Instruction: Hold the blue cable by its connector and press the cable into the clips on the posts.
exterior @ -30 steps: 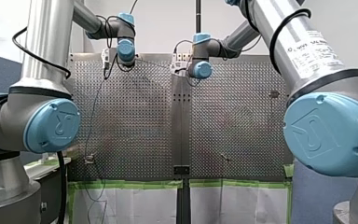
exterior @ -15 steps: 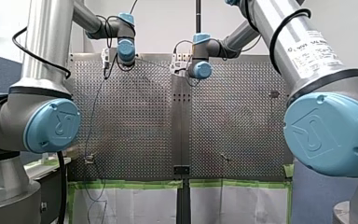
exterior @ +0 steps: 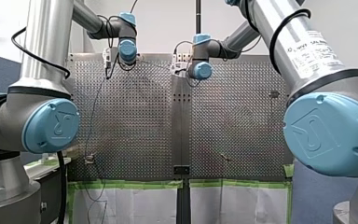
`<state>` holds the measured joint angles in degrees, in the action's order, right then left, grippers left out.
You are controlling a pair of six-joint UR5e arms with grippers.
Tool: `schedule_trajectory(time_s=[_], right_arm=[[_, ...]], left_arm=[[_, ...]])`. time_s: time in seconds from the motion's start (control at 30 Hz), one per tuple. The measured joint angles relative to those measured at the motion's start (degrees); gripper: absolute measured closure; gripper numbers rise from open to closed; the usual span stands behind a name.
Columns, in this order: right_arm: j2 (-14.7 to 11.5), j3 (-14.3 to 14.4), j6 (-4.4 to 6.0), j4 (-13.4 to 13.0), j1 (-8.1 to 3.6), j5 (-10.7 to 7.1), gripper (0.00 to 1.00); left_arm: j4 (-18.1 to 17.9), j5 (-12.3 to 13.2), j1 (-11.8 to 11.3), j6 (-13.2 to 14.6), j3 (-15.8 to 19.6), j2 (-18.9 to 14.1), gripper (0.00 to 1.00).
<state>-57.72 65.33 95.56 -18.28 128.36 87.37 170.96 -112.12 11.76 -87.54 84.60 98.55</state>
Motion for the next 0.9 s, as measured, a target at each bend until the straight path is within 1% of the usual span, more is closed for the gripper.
schedule_trajectory(time_s=[0.13, 0.27, 0.37, 0.57, 0.73, 0.9], right_arm=[[0.02, 0.02, 0.02, 0.07, 0.13, 0.00, 1.00], [0.06, 0.60, -0.04, 0.11, 0.27, 0.02, 1.00], [0.07, 1.66, -0.19, 0.07, 0.32, 0.11, 1.00], [0.06, 4.54, -0.13, -0.46, 0.21, 0.57, 1.00], [0.07, 7.21, -0.21, -2.28, -0.23, 1.26, 1.00], [0.09, 10.33, -0.29, -5.27, -0.43, 2.56, 1.00]], left_arm=[[-0.19, 0.08, 0.22, 0.00, 0.58, 0.00, 1.00], [-1.28, 0.40, 0.75, 0.21, 1.95, 0.00, 1.00], [-2.76, 0.30, 1.47, 0.38, 3.45, 0.02, 1.00], [-5.84, -0.55, 3.22, 0.58, 6.53, 0.05, 1.00], [-8.69, -1.64, 4.57, 0.73, 9.42, 0.23, 1.00], [-11.50, -2.41, 5.83, 1.78, 12.19, 2.07, 1.00]])
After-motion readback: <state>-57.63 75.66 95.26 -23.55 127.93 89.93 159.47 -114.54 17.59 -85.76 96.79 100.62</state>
